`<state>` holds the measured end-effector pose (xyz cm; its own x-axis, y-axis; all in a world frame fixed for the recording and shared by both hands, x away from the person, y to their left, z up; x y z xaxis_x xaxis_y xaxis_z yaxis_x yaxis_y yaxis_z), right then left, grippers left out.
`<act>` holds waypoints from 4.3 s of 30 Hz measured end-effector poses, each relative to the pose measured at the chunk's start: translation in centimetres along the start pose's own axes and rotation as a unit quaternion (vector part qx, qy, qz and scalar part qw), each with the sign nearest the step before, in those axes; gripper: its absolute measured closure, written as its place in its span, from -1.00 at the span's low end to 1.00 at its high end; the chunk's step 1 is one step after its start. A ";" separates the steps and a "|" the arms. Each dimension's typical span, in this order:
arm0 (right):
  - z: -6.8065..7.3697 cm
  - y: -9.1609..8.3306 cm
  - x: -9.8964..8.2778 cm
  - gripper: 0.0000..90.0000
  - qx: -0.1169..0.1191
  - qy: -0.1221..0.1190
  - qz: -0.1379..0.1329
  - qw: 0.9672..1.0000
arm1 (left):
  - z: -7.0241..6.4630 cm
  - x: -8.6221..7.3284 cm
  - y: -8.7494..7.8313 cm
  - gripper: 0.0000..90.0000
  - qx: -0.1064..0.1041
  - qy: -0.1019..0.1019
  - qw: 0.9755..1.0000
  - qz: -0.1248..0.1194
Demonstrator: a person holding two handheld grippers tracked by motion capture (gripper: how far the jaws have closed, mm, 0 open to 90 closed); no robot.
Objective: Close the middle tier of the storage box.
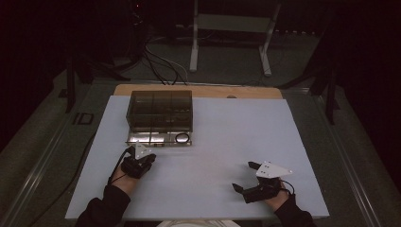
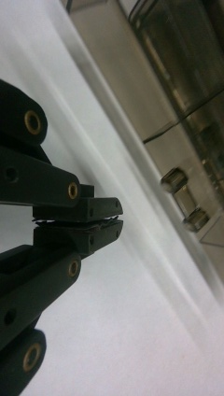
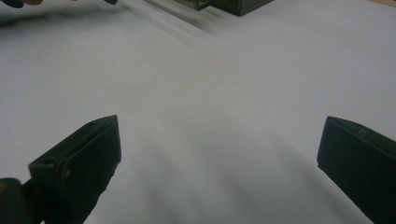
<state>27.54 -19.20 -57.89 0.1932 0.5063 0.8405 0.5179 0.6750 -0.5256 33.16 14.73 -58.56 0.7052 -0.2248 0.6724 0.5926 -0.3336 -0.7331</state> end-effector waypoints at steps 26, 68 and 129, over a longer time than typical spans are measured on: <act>0.0 0.0 -0.2 -1.00 -0.001 0.000 0.006 1.000 | 0.8 2.0 -0.9 1.00 0.017 0.009 0.999 -0.040; 0.0 0.0 -0.2 -1.00 0.000 0.001 0.005 1.000 | 1.6 2.4 1.1 1.00 0.041 0.021 0.999 -0.025; 0.0 0.0 -0.2 -1.00 0.002 0.002 0.005 1.000 | 2.1 4.6 1.6 1.00 0.036 0.012 0.999 -0.021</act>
<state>27.52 -19.27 -58.06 0.2006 0.5106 0.8361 0.5131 0.6723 -0.5337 38.15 15.06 -56.90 0.6698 -0.2341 0.7047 0.6488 -0.2772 -0.7087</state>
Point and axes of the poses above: each handheld gripper's, and its own axes: y roughly forward along the jaws, x roughly out of its top, z roughly to its left, the point moved 8 cm from there along y, roughly forward along the jaws, and after that the axes turned 15 degrees about -y, right-handed, at the moved point
